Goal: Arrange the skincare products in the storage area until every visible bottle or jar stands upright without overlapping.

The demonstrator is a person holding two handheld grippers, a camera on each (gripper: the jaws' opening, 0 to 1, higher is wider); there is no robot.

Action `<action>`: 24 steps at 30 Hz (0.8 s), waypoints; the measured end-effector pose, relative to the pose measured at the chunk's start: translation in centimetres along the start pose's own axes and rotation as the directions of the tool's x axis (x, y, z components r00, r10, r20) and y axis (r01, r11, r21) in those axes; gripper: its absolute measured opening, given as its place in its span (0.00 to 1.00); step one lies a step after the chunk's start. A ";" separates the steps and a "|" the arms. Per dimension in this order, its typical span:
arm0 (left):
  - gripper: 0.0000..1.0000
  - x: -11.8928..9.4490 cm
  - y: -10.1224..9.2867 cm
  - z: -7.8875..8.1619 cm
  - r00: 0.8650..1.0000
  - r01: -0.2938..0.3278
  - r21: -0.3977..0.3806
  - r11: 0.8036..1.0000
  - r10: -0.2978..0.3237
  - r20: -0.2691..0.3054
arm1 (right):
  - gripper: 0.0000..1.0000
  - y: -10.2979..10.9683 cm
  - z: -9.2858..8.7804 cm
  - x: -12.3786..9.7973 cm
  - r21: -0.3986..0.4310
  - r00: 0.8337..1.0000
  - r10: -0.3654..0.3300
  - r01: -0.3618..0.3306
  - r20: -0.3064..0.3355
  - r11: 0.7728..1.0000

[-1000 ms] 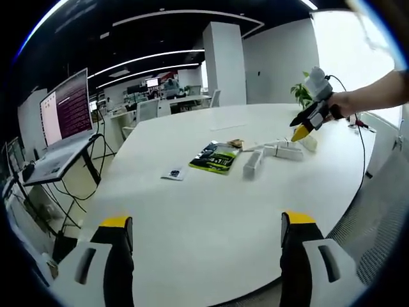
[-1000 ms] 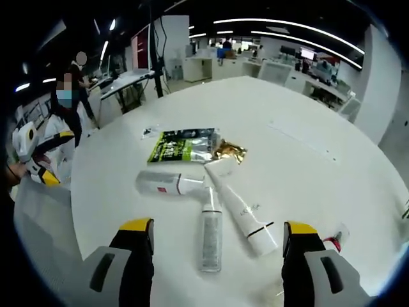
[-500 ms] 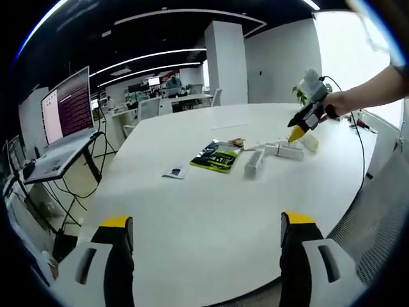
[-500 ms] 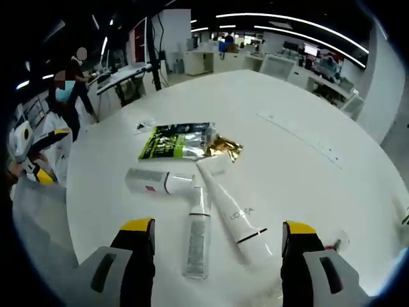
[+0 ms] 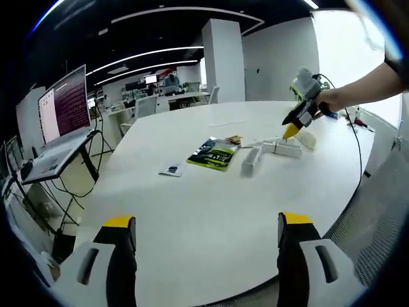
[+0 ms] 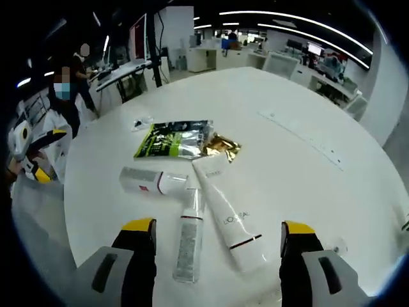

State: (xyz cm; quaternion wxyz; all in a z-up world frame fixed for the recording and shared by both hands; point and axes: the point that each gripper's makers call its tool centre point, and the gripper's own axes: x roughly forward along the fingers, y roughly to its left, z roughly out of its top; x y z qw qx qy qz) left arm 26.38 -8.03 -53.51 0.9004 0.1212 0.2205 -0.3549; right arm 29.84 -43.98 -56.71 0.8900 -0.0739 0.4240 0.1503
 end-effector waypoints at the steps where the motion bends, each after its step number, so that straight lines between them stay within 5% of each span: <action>1: 0.85 0.0 0.0 0.0 1.000 0.001 0.000 1.000 -0.001 -0.003 | 0.82 -0.2 0.0 0.1 -0.004 1.000 -0.004 0.004 -0.001 1.000; 24: 0.82 0.1 -0.4 -0.5 0.999 0.013 0.000 1.000 -0.013 -0.040 | 0.79 -1.5 1.0 1.5 -0.022 1.000 0.000 -0.001 -0.016 1.000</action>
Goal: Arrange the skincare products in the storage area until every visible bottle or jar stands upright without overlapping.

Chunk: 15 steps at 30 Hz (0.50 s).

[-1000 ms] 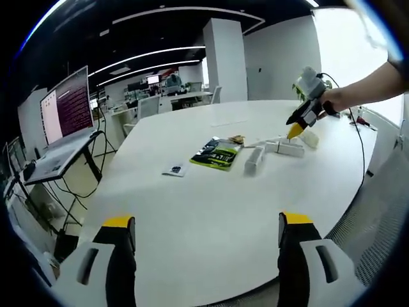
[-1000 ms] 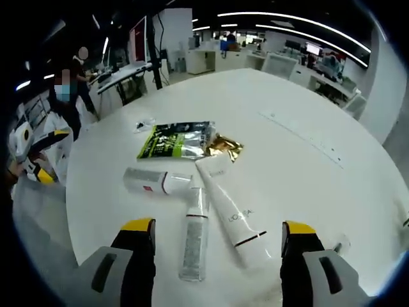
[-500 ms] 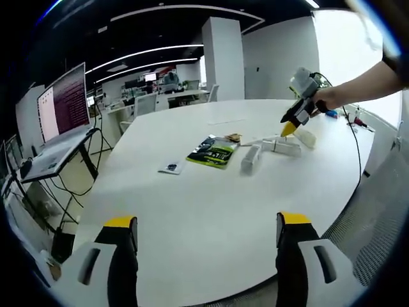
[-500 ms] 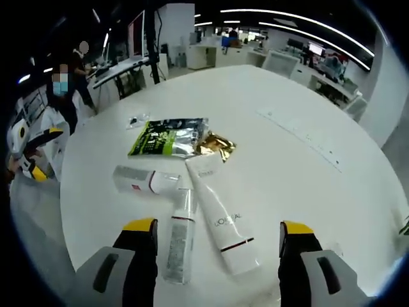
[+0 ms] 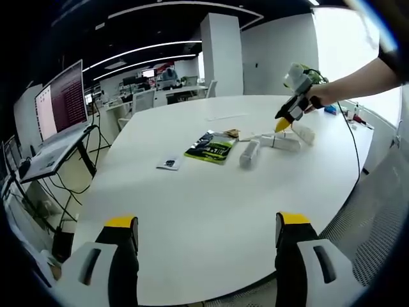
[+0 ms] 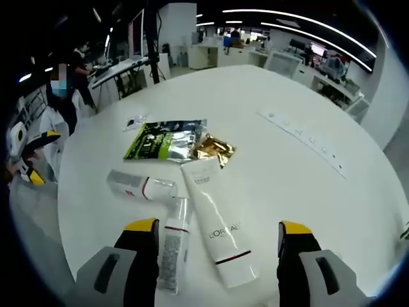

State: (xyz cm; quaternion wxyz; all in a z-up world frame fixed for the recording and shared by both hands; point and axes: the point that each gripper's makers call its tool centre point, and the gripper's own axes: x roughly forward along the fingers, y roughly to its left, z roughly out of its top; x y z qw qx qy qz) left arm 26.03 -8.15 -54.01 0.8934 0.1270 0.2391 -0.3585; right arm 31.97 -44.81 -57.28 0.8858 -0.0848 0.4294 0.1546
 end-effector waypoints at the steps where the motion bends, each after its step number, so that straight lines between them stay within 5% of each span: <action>1: 0.82 0.0 0.0 0.0 1.000 0.001 0.000 1.000 -0.001 0.000 | 0.78 0.0 -0.1 0.0 -0.004 1.000 -0.001 0.001 -0.002 1.000; 15: 0.81 -0.1 0.2 -0.1 1.000 -0.010 -0.014 1.000 0.010 -0.002 | 0.69 -2.0 -0.8 1.8 -0.032 0.999 -0.022 0.021 -0.044 0.999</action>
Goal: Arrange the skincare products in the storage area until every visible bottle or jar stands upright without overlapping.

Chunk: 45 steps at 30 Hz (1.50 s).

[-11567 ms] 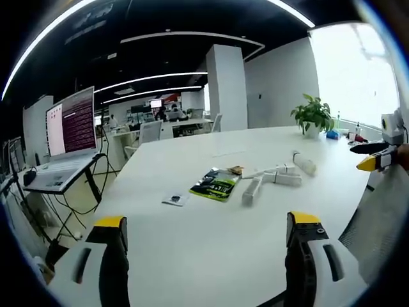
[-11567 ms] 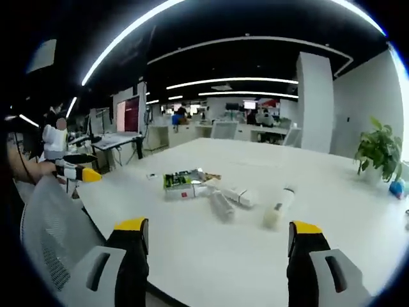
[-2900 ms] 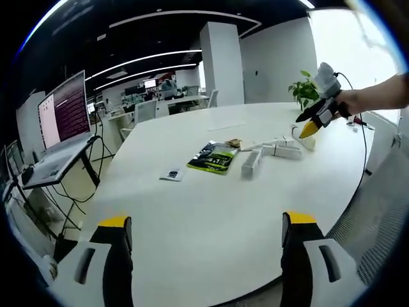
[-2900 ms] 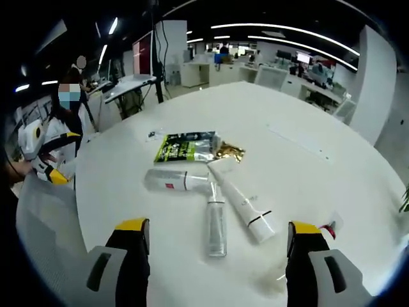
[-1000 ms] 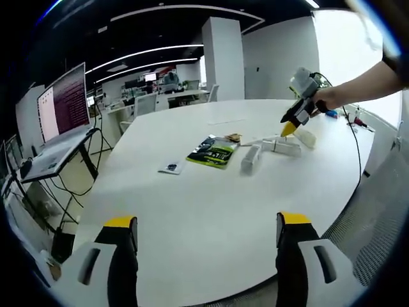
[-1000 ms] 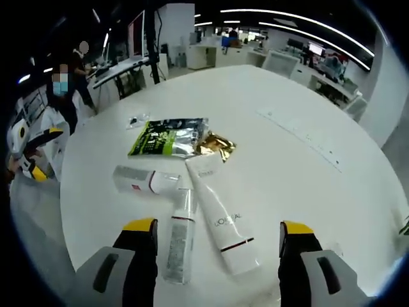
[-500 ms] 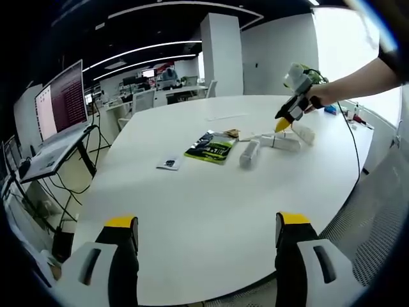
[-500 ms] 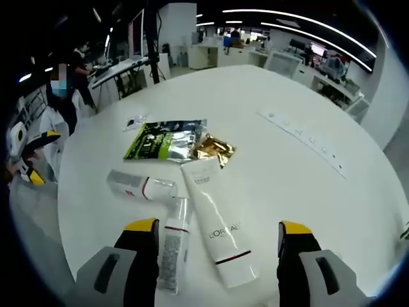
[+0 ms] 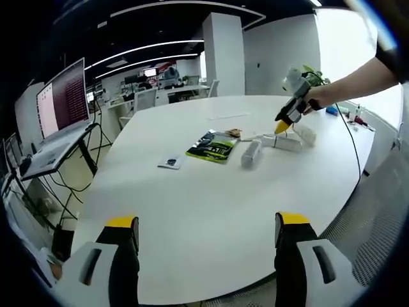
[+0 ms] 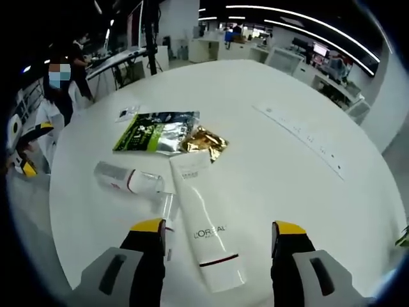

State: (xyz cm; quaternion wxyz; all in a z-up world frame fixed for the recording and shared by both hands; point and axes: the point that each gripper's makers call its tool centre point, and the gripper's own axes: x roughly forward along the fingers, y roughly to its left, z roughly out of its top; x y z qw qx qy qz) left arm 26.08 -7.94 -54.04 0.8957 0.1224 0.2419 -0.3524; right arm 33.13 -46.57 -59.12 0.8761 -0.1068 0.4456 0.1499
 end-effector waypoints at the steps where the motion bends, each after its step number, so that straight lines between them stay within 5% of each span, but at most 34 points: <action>1: 0.81 0.0 0.0 0.0 1.000 -0.001 -0.001 1.000 0.001 0.000 | 0.69 0.4 -0.1 -0.2 -0.007 1.000 0.000 0.000 -0.006 1.000; 45: 0.80 0.0 0.2 -0.6 1.000 -0.006 -0.001 1.000 0.006 -0.020 | 0.49 1.6 1.2 4.1 -0.118 0.992 0.084 -0.095 -0.099 0.988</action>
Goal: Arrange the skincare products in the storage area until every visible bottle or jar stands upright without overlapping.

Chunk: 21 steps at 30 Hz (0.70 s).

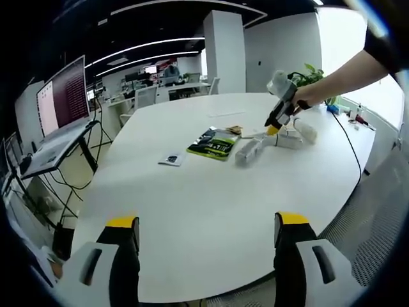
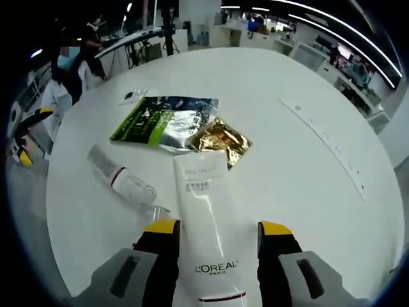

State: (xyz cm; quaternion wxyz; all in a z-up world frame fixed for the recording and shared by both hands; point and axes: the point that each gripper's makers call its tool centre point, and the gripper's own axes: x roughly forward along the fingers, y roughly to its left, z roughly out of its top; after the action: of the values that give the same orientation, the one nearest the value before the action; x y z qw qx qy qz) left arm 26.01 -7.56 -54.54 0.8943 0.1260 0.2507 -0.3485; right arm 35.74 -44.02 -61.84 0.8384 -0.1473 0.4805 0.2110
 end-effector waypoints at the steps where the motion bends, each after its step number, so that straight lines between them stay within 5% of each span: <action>1: 0.80 0.0 0.0 0.0 1.000 0.000 0.000 1.000 0.000 0.000 | 0.49 0.0 0.0 0.1 -0.001 1.000 0.001 -0.001 -0.002 1.000; 21: 0.79 -0.1 0.0 0.0 1.000 -0.005 0.000 1.000 0.005 -0.009 | 0.39 0.5 0.0 0.4 -0.052 0.998 0.057 -0.057 0.007 0.997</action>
State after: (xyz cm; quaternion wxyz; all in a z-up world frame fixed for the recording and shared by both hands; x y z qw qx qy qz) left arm 25.95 -7.56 -54.52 0.8941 0.1283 0.2544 -0.3456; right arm 35.67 -43.47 -62.17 0.8299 -0.1542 0.4754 0.2478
